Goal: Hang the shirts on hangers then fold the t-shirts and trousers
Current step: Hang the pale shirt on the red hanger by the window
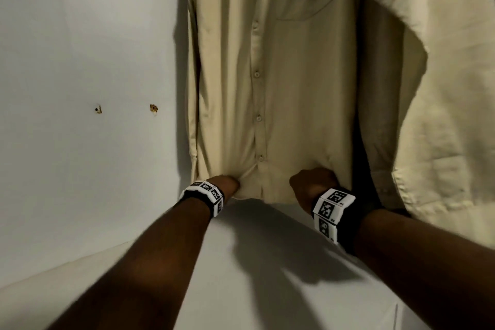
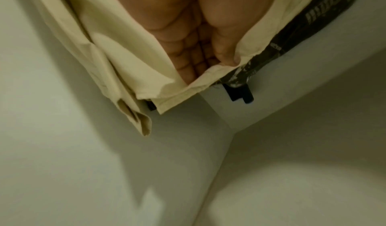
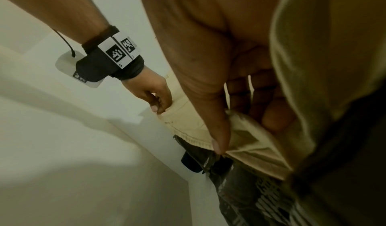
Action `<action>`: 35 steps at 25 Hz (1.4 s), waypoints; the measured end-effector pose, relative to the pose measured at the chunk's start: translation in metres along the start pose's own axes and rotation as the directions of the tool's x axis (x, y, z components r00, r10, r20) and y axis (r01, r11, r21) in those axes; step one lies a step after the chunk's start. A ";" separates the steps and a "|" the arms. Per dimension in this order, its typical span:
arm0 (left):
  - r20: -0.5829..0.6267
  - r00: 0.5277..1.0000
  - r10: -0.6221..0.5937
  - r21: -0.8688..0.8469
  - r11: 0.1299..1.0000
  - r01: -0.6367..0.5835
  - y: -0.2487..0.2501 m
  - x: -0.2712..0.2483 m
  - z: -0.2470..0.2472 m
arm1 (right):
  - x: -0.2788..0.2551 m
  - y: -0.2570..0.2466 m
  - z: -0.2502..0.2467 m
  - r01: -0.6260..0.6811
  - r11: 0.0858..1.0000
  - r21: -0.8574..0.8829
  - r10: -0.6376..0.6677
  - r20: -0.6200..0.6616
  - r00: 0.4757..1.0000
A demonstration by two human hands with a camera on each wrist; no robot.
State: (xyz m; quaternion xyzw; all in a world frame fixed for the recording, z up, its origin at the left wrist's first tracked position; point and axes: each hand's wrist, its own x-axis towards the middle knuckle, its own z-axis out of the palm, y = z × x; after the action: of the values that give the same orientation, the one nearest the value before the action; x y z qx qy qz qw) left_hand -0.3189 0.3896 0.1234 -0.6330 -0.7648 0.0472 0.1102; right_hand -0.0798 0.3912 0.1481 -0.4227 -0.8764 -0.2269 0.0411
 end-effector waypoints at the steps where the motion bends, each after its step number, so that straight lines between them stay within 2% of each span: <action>1: -0.008 1.000 -0.021 -0.017 1.000 0.020 -0.003 -0.005 0.000 | -0.004 -0.001 -0.002 0.023 1.000 0.018 -0.022 -0.016 1.000; 5: 0.046 0.998 -0.039 -0.028 0.999 0.040 0.006 -0.040 -0.008 | -0.012 -0.015 -0.013 0.056 0.990 0.132 -0.070 0.101 0.992; 7: 0.035 0.997 -0.069 -0.021 0.997 0.069 0.014 -0.064 -0.012 | -0.015 -0.022 -0.020 0.103 0.979 0.174 -0.124 0.116 0.985; 13: 0.044 0.959 -0.281 -0.030 0.959 0.282 0.050 -0.148 -0.032 | -0.051 -0.040 -0.033 0.300 0.922 0.244 -0.298 -0.045 0.953; 17: 0.074 0.898 -0.434 -0.006 0.900 0.435 0.087 -0.219 -0.028 | -0.098 -0.058 -0.031 0.479 0.846 0.234 -0.460 -0.133 0.878; 19: 0.053 0.821 -0.568 -0.019 0.822 0.570 0.100 -0.268 -0.021 | -0.127 -0.080 -0.034 0.596 0.772 0.222 -0.569 -0.179 0.803; 21: 0.016 0.711 -0.703 -0.074 0.708 0.702 0.113 -0.321 -0.016 | -0.157 -0.111 -0.039 0.689 0.686 0.234 -0.656 -0.211 0.725; 24: 0.043 0.564 -0.825 -0.095 0.558 0.824 0.138 -0.395 -0.004 | -0.209 -0.155 -0.049 0.789 0.551 0.271 -0.751 -0.251 0.611; 26: 0.074 0.461 -0.884 -0.100 0.453 0.886 0.162 -0.453 0.007 | -0.258 -0.179 -0.050 0.848 0.429 0.310 -0.821 -0.257 0.509; 30: 0.125 0.255 -0.959 -0.107 0.243 0.964 0.214 -0.573 0.036 | -0.350 -0.211 -0.045 0.926 0.227 0.300 -0.899 -0.301 0.318; 32: 0.208 0.122 -0.970 -0.048 0.114 0.992 0.252 -0.635 0.051 | -0.399 -0.227 -0.045 0.964 0.114 0.239 -0.934 -0.306 0.186; 35: 0.281 -0.067 -0.957 0.064 -0.050 0.997 0.311 -0.726 0.064 | -0.481 -0.245 -0.050 0.984 -0.018 0.176 -0.951 -0.307 0.037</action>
State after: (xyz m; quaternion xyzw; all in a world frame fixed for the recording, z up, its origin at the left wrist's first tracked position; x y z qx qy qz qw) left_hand 0.0913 -0.2565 -0.0839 0.1182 -0.9918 -0.0327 -0.0354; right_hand 0.0353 -0.1101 -0.0232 0.3292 -0.9425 -0.0554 -0.0132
